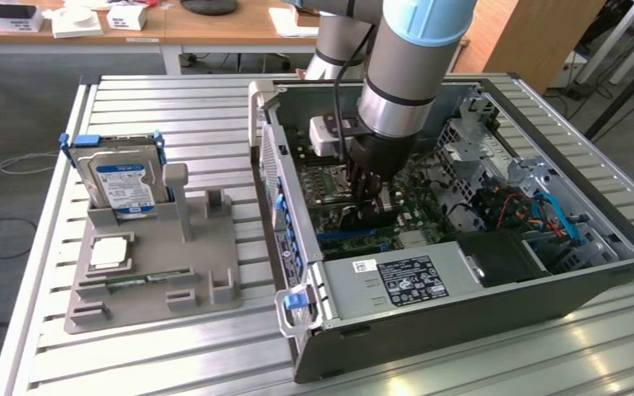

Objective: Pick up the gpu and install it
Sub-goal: 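Insert the gpu into the slot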

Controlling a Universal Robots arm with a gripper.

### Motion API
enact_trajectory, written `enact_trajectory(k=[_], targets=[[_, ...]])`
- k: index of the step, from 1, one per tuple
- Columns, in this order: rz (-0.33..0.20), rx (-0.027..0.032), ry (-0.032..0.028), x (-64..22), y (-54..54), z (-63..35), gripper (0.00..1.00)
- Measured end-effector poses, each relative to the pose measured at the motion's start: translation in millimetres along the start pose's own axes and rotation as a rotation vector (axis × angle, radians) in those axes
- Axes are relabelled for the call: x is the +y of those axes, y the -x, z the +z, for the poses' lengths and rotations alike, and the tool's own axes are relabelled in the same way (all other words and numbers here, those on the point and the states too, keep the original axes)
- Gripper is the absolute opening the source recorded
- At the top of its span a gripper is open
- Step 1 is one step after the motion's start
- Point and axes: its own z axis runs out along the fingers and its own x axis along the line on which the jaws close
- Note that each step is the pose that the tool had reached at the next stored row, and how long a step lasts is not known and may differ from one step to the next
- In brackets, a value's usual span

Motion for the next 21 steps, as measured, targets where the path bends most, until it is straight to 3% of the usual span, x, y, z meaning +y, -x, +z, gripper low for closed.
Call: enact_trajectory(k=[21], targets=[[0.000, 0.0000, 0.0001, 0.0, 0.0, 0.8, 0.27]])
